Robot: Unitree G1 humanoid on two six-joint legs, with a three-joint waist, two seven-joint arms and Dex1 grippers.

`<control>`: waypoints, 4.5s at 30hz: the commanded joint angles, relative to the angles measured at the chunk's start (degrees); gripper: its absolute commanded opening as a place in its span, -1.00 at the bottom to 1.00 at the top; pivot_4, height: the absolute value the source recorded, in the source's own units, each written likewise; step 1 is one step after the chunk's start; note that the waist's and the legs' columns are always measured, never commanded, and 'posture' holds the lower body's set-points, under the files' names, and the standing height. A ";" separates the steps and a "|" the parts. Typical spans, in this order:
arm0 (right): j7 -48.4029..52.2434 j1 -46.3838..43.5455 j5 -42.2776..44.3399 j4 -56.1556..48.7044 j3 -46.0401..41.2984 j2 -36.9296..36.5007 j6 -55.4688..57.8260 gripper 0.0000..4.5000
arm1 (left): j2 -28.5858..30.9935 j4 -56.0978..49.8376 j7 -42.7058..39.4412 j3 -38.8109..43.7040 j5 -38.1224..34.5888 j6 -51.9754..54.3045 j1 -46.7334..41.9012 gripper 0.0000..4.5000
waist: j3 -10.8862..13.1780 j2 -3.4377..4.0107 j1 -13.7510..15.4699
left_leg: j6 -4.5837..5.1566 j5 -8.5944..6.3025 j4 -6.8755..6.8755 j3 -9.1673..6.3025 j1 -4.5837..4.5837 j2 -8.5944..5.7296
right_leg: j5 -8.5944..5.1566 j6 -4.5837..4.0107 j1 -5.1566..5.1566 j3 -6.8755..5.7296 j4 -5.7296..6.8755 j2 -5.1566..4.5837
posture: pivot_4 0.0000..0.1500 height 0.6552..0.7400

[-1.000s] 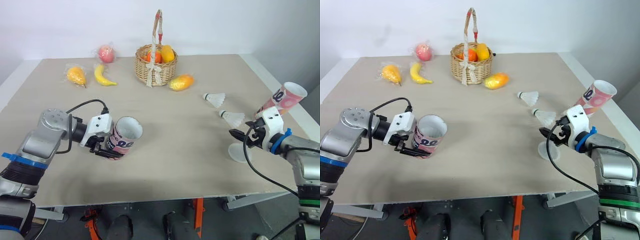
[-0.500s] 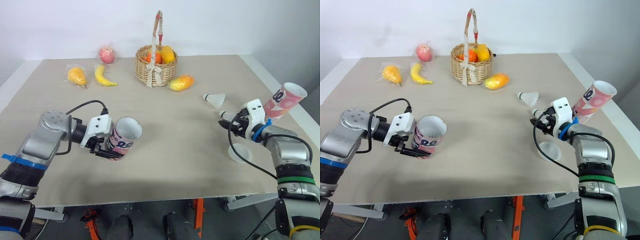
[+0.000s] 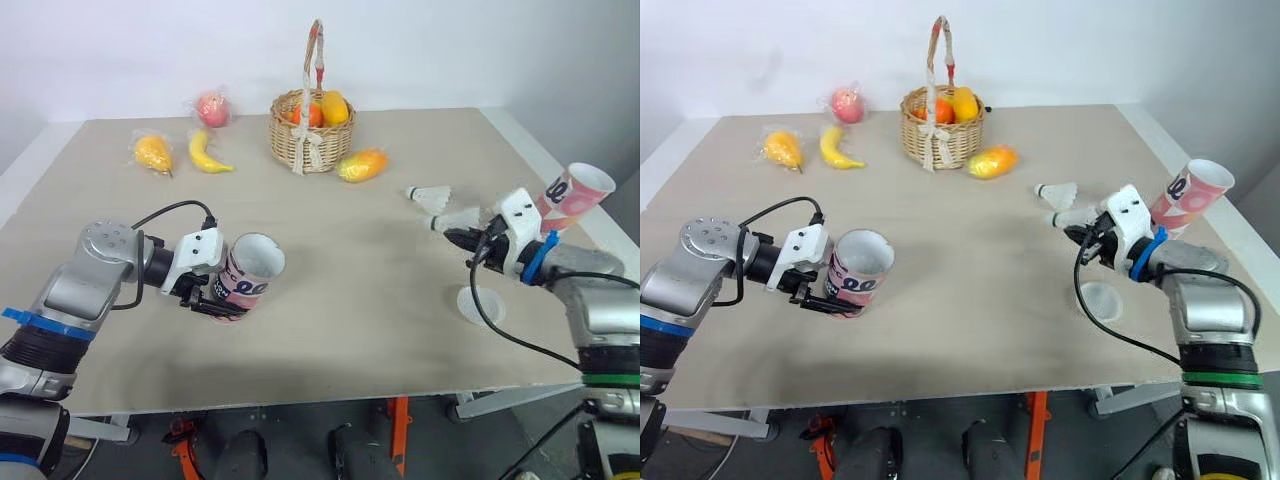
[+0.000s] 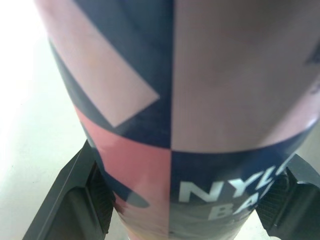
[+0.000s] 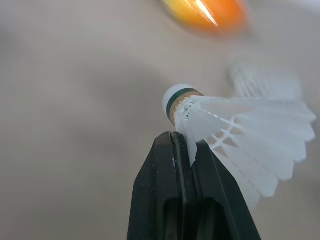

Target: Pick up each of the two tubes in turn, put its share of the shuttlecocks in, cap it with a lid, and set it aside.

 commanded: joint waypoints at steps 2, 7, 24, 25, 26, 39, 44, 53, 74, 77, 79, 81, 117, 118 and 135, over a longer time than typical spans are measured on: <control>6.50 -5.05 6.05 -19.47 6.00 -0.22 1.06 -0.99 | 0.15 -0.45 -0.36 -0.63 0.17 0.57 -0.65 0.43 | -0.01 0.00 -0.02 | 0.00 0.00 -0.01 -0.04 0.07 0.07 | -0.01 -0.03 0.07 -0.04 0.00 0.06 | 1.00 1.00; 10.38 -11.88 3.12 -21.57 15.40 2.75 -2.70 -0.99 | -0.23 0.07 -0.47 -0.98 0.42 0.56 -1.66 0.43 | 0.02 -0.09 0.08 | -0.01 0.00 0.08 0.01 0.06 0.07 | -0.11 -0.26 0.08 -0.05 -0.01 0.00 | 1.00 1.00; 12.69 -22.98 -0.28 -13.48 19.89 10.51 -7.70 -0.99 | 0.46 -0.99 -0.12 -0.62 0.07 1.56 -1.05 0.43 | 0.02 -0.10 0.21 | -0.01 -0.03 0.06 -0.02 -0.08 0.04 | -0.08 -0.15 -0.03 -0.17 -0.02 -0.07 | 1.00 1.00; 13.20 -23.48 -0.61 -13.08 20.56 10.95 -8.08 -0.99 | 0.48 -0.97 -0.14 -0.62 0.06 1.54 -1.04 0.43 | 0.02 -0.10 0.20 | -0.01 -0.03 0.06 -0.02 -0.09 0.04 | -0.09 -0.15 -0.03 -0.17 -0.02 -0.07 | 1.00 1.00; 13.80 -23.87 -1.22 -12.63 21.45 11.32 -8.61 -0.99 | 0.48 -0.94 -0.19 -0.62 0.05 1.51 -1.05 0.43 | 0.02 -0.10 0.21 | -0.01 -0.03 0.06 -0.02 -0.09 0.04 | -0.10 -0.15 -0.03 -0.17 -0.02 -0.08 | 1.00 1.00; 18.41 -29.54 -8.00 -0.93 30.01 19.00 -14.20 -0.50 | 0.25 -0.98 0.19 -0.47 -0.09 1.55 -0.87 0.43 | 0.01 -0.10 0.20 | -0.01 -0.03 0.05 -0.03 -0.07 0.07 | -0.09 -0.20 -0.04 -0.22 -0.02 -0.07 | 1.00 1.00; 22.02 -29.54 -0.18 -4.31 24.23 16.71 -7.33 0.53 | 0.15 -1.12 0.33 -0.49 -0.20 1.53 -0.48 0.43 | 0.01 -0.10 0.21 | -0.01 -0.03 0.04 -0.04 -0.09 0.08 | -0.10 -0.22 -0.03 -0.24 -0.02 -0.08 | 1.00 1.00; 5.52 -21.04 -3.07 -0.33 12.32 12.34 -3.06 0.53 | -0.27 -1.05 1.01 -0.45 -0.34 1.42 -0.34 0.43 | -0.01 -0.14 0.29 | -0.01 -0.03 0.06 -0.04 -0.09 0.05 | -0.10 -0.21 -0.01 -0.27 -0.02 -0.11 | 1.00 1.00; -29.18 -22.80 -15.31 41.14 2.60 16.93 -10.66 0.53 | 0.49 -4.58 3.18 0.90 -1.03 2.76 2.97 0.43 | -0.02 -0.15 -0.19 | 0.00 -0.03 -0.06 0.00 -0.05 -0.18 | -0.09 -0.06 0.01 -0.04 -0.04 -0.21 | 1.00 1.00; -29.54 -26.20 -16.52 48.34 3.47 17.44 -14.18 0.53 | 0.44 -4.38 3.29 0.91 -1.03 2.56 2.95 0.43 | -0.01 -0.14 -0.19 | 0.00 -0.03 -0.06 0.01 -0.05 -0.19 | -0.07 -0.06 0.01 -0.04 -0.05 -0.22 | 1.00 1.00; -30.18 -29.69 -16.32 54.93 2.86 17.90 -16.02 0.53 | 0.49 -4.42 3.41 0.95 -1.07 2.53 3.04 0.43 | -0.01 -0.14 -0.21 | 0.00 -0.03 -0.07 0.01 -0.06 -0.21 | -0.06 -0.08 0.01 -0.03 -0.06 -0.24 | 1.00 1.00; -31.70 -32.83 -16.87 60.88 2.73 18.13 -18.35 0.53 | 0.54 -4.44 3.45 0.99 -1.16 2.57 3.09 0.43 | -0.01 -0.14 -0.25 | 0.00 -0.03 -0.09 0.01 -0.06 -0.24 | -0.06 -0.08 0.01 -0.03 -0.07 -0.27 | 1.00 1.00; 10.53 -11.98 16.05 -18.75 6.73 3.88 -0.95 -1.00 | 0.56 -2.66 2.53 0.43 -0.88 0.95 2.97 0.43 | -0.04 0.15 0.02 | 0.01 -0.09 -0.68 -0.21 0.17 -0.29 | -0.41 -0.04 0.17 -0.23 -0.22 -0.31 | 1.00 1.00; 9.76 -13.51 16.07 -19.52 8.05 4.79 0.17 -1.00 | 0.43 -2.45 2.42 0.33 -0.82 0.79 2.76 0.43 | -0.04 0.14 0.01 | 0.00 -0.04 -0.60 -0.11 0.26 -0.26 | -0.30 -0.05 0.19 -0.19 -0.21 -0.31 | 1.00 1.00; 12.92 -24.29 1.65 -11.99 25.90 14.51 -6.08 -1.00 | -0.10 -2.02 2.21 0.01 -0.53 1.18 1.65 0.43 | -0.07 -0.04 0.21 | 0.14 0.22 -0.71 -0.07 0.21 -0.24 | -0.19 -0.22 0.07 -0.22 -0.21 -0.31 | 1.00 1.00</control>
